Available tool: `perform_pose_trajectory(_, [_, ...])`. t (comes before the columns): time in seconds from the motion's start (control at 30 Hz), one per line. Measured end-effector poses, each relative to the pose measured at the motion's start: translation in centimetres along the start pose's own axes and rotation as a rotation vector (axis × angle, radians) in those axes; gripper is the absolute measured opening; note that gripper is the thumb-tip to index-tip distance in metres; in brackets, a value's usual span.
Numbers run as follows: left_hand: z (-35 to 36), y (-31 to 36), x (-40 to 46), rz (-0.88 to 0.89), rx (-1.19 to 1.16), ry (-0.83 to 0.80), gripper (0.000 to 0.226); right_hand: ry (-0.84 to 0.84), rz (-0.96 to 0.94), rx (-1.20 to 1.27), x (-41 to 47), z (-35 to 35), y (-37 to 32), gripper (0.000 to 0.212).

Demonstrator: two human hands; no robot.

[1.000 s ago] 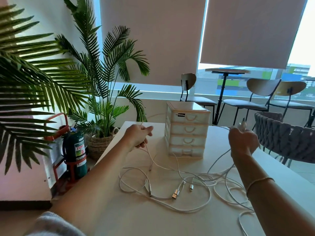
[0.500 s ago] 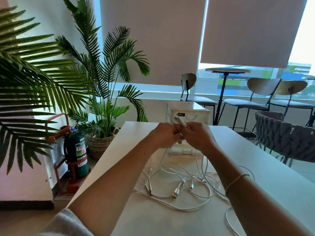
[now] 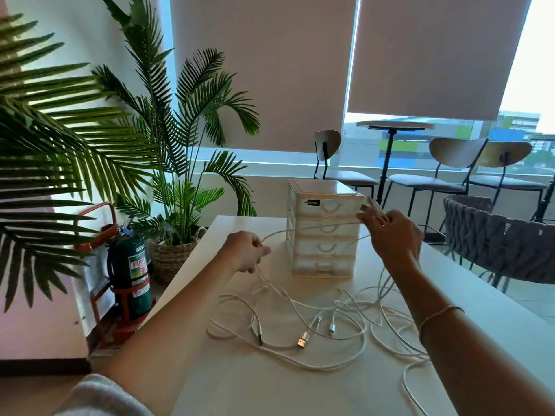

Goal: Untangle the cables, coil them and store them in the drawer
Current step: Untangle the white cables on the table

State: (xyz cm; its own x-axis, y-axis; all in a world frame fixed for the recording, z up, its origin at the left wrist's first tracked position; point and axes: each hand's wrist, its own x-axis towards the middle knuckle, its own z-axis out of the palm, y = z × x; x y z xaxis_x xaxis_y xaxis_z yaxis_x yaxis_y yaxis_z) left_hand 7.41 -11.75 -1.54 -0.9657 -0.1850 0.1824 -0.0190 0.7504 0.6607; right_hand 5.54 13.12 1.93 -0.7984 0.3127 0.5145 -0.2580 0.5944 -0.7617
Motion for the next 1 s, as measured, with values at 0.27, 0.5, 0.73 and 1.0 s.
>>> perform_pose_trajectory(0.27, [-0.5,-3.4,0.7,-0.163,-0.066,0.157,0.019,0.153,0.108,-0.024,1.2,-1.2,2.4,0.041])
perform_pose_trajectory(0.5, [1.1,0.1,0.3,0.085,-0.111,0.107,0.008,0.267,0.104,0.009,1.3,-2.1,2.1,0.041])
perform_pose_trajectory(0.73, [5.3,4.8,-0.4,0.308,-0.040,-0.161,0.034,0.452,-0.016,0.029,2.3,-3.2,0.4,0.034])
perform_pose_trajectory(1.0, [3.8,1.4,-0.1,0.171,0.196,-0.428,0.052,0.430,-0.239,-0.073,1.9,-1.9,0.7,0.018])
